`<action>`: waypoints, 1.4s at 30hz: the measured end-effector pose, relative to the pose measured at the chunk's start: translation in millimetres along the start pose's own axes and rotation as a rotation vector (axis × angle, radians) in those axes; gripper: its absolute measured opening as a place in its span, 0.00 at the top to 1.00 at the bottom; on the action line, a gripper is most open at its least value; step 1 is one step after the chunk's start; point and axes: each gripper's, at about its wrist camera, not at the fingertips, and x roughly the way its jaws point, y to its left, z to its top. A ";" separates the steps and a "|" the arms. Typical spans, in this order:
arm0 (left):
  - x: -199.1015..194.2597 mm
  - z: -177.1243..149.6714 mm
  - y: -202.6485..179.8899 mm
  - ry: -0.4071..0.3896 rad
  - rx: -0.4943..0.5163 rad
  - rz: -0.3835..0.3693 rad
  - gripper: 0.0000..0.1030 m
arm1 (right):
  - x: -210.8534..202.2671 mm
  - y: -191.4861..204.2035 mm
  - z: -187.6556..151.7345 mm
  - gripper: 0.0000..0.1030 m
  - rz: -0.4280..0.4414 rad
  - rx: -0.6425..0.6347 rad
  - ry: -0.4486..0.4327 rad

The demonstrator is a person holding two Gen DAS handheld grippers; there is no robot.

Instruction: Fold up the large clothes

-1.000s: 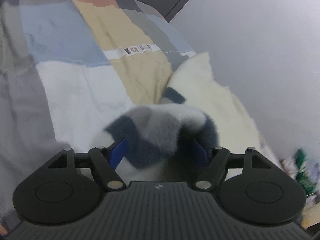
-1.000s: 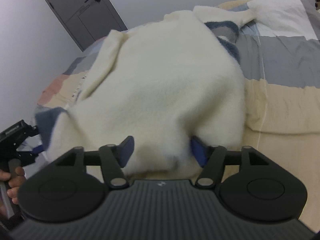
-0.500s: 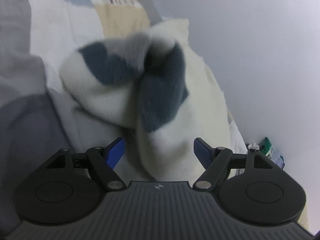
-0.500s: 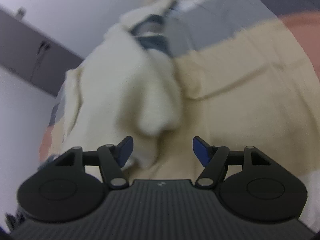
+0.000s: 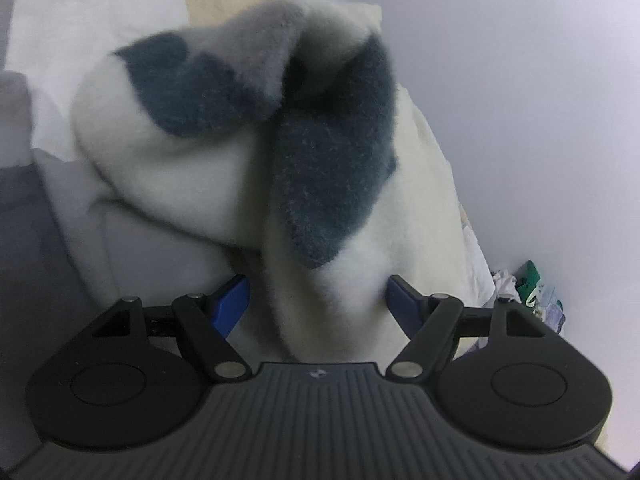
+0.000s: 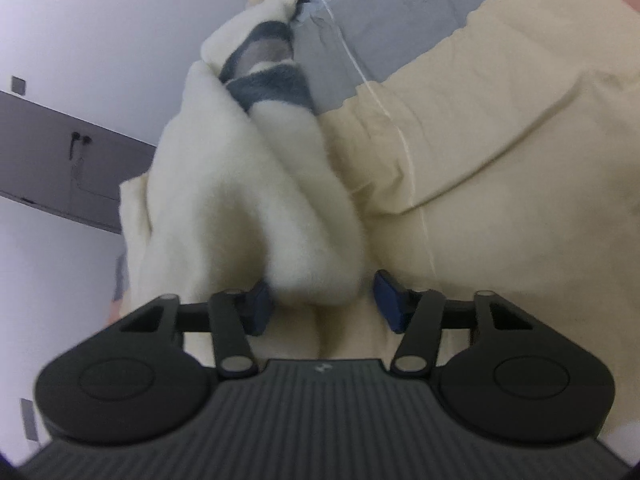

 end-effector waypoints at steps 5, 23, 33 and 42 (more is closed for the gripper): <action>9.7 0.2 -12.4 0.018 0.049 0.016 0.52 | -12.6 19.9 0.2 0.72 0.008 -0.114 -0.024; -16.4 51.4 -15.8 -0.151 -0.016 -0.162 0.84 | -52.9 63.4 23.0 0.83 -0.039 -0.393 -0.207; -9.1 49.2 5.9 -0.082 -0.014 -0.044 0.83 | -5.0 33.7 30.9 0.76 -0.145 -0.339 -0.170; -4.6 51.6 13.6 -0.078 -0.051 -0.008 0.56 | -39.1 35.8 2.1 0.31 -0.126 -0.289 -0.112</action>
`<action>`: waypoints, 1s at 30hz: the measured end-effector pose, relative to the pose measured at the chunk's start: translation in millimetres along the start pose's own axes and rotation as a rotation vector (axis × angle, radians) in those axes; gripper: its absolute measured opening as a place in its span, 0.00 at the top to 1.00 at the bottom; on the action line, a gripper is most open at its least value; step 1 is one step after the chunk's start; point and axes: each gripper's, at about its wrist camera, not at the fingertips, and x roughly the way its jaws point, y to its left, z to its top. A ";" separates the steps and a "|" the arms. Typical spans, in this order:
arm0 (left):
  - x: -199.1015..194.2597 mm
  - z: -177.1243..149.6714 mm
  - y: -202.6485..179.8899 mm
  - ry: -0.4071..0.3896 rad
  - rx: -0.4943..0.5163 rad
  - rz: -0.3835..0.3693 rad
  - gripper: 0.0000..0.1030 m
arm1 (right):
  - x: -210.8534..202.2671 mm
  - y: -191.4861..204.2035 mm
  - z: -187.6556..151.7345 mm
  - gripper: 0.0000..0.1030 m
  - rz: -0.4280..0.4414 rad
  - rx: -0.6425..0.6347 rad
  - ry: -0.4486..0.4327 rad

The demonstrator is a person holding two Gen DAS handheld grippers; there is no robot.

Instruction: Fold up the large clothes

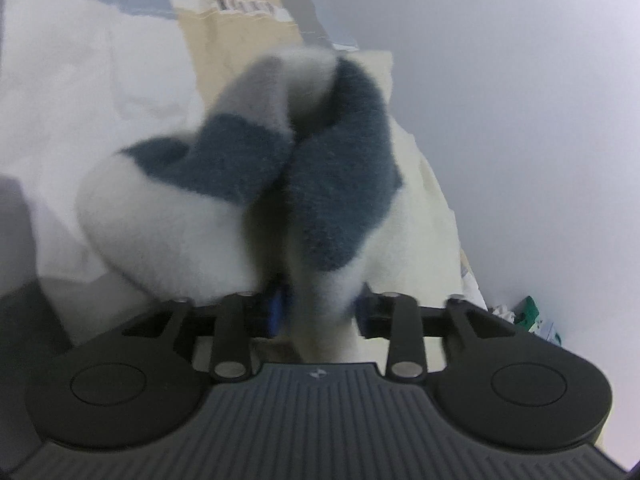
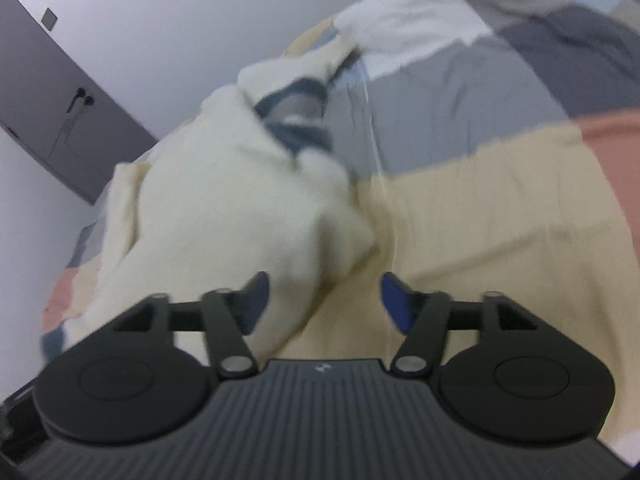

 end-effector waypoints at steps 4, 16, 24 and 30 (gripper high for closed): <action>-4.8 -7.8 7.6 0.014 -0.027 0.019 0.50 | -10.2 4.9 -14.7 0.31 0.079 0.026 0.050; 9.4 -25.0 -4.9 0.050 0.050 0.010 0.46 | 50.5 28.8 -30.1 0.37 0.197 -0.016 0.101; -33.6 -12.1 -32.6 -0.029 0.191 -0.214 0.85 | 24.2 39.8 -16.1 0.88 0.285 -0.084 0.057; -73.4 -12.3 -33.0 -0.071 0.197 -0.351 0.86 | -65.5 68.9 -13.4 0.88 0.377 -0.263 -0.136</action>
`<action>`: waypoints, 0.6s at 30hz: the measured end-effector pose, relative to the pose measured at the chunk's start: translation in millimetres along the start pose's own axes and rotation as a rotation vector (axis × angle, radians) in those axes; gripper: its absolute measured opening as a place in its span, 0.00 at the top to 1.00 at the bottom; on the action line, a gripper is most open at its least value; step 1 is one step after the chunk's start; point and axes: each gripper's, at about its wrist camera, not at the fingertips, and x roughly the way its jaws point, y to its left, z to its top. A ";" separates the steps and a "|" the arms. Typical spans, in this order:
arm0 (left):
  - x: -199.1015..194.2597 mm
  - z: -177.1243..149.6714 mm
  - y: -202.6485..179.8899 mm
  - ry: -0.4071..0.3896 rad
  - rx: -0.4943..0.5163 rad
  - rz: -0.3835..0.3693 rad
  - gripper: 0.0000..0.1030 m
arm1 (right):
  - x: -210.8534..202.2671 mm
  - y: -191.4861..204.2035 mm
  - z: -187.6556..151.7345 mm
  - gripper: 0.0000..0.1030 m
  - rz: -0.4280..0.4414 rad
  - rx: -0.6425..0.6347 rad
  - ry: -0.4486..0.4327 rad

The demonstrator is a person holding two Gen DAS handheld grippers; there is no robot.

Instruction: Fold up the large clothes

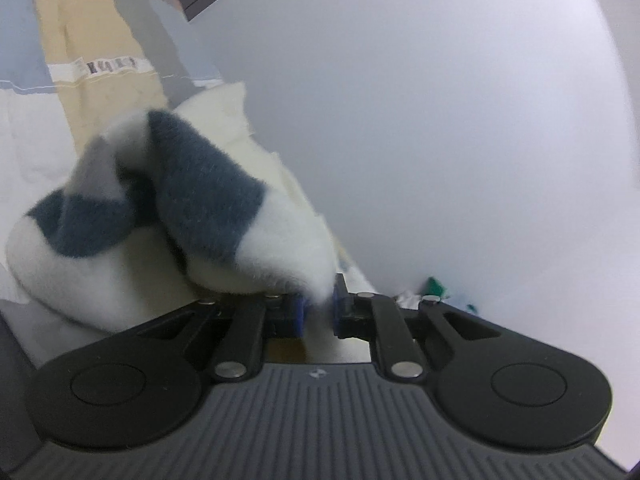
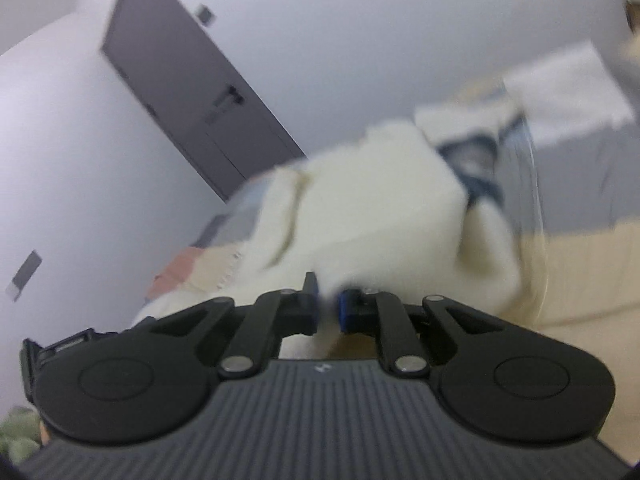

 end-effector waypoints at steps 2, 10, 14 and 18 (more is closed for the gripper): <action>-12.5 -1.9 -8.1 -0.012 0.031 -0.024 0.87 | -21.5 14.6 -1.7 0.88 -0.036 -0.078 -0.033; -65.0 -14.0 -61.8 -0.097 0.122 -0.092 0.87 | -82.7 69.7 -9.9 0.89 -0.122 -0.254 -0.146; -87.6 -11.9 -102.3 -0.131 0.164 -0.132 0.87 | -121.2 96.6 4.4 0.89 -0.125 -0.308 -0.210; -109.5 4.3 -148.9 -0.176 0.242 -0.158 0.87 | -156.2 127.4 24.2 0.89 -0.114 -0.367 -0.261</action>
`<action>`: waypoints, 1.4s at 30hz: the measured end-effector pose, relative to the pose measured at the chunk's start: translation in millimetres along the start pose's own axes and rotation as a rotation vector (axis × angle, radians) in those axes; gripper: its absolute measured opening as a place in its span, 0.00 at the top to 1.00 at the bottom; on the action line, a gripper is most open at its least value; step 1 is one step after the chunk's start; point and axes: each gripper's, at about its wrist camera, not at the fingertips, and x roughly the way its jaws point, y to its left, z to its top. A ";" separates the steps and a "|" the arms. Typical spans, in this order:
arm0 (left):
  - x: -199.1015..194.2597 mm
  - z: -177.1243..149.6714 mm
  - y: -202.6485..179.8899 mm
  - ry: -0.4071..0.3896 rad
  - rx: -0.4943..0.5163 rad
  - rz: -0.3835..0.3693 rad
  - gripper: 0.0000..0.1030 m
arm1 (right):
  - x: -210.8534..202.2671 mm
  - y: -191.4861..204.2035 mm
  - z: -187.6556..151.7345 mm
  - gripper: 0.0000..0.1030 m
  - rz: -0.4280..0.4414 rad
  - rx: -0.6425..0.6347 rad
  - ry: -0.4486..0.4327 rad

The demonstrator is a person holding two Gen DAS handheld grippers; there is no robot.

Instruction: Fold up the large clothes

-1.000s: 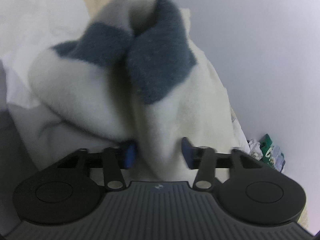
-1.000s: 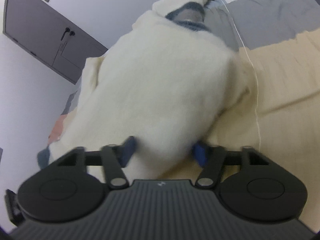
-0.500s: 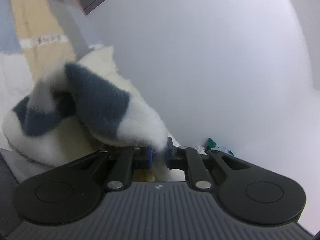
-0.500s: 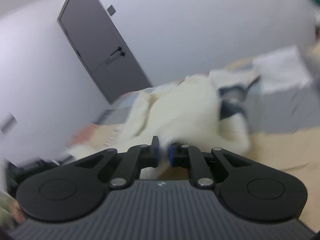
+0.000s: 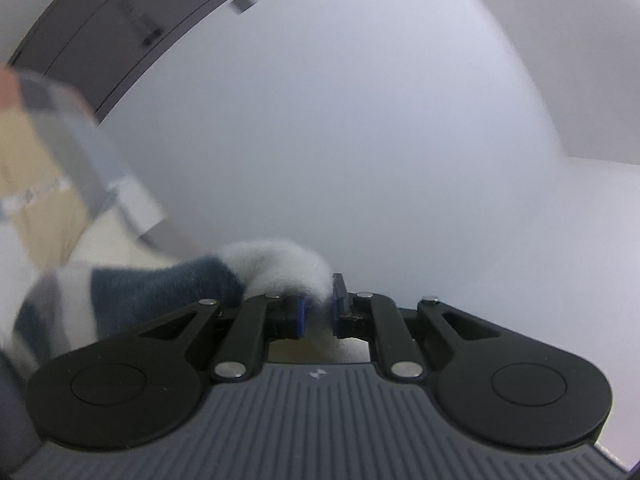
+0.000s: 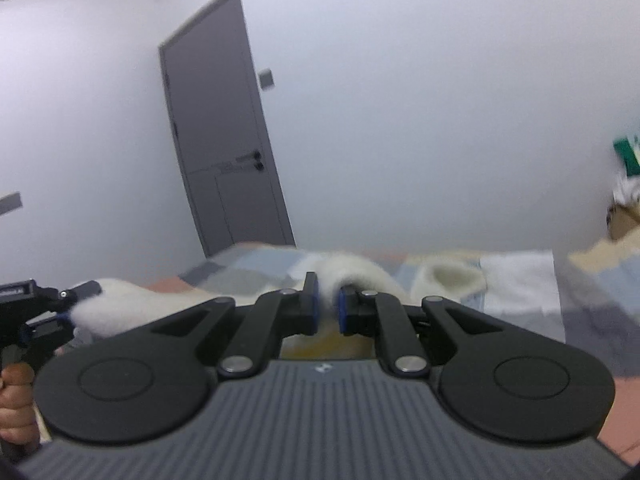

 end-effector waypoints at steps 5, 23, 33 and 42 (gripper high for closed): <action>-15.4 43.1 -60.1 -0.048 0.068 -0.072 0.87 | -43.6 11.7 59.2 0.89 0.046 0.031 -0.109; 93.1 146.8 -182.2 -0.070 0.205 -0.024 0.87 | 3.3 -1.3 232.9 0.88 -0.012 -0.079 -0.163; 290.5 80.0 -21.0 0.120 0.138 0.210 0.86 | 186.6 -90.3 124.4 0.88 -0.151 -0.027 0.038; 420.2 5.9 149.3 0.317 0.055 0.350 0.86 | 395.3 -194.3 13.1 0.88 -0.207 0.088 0.334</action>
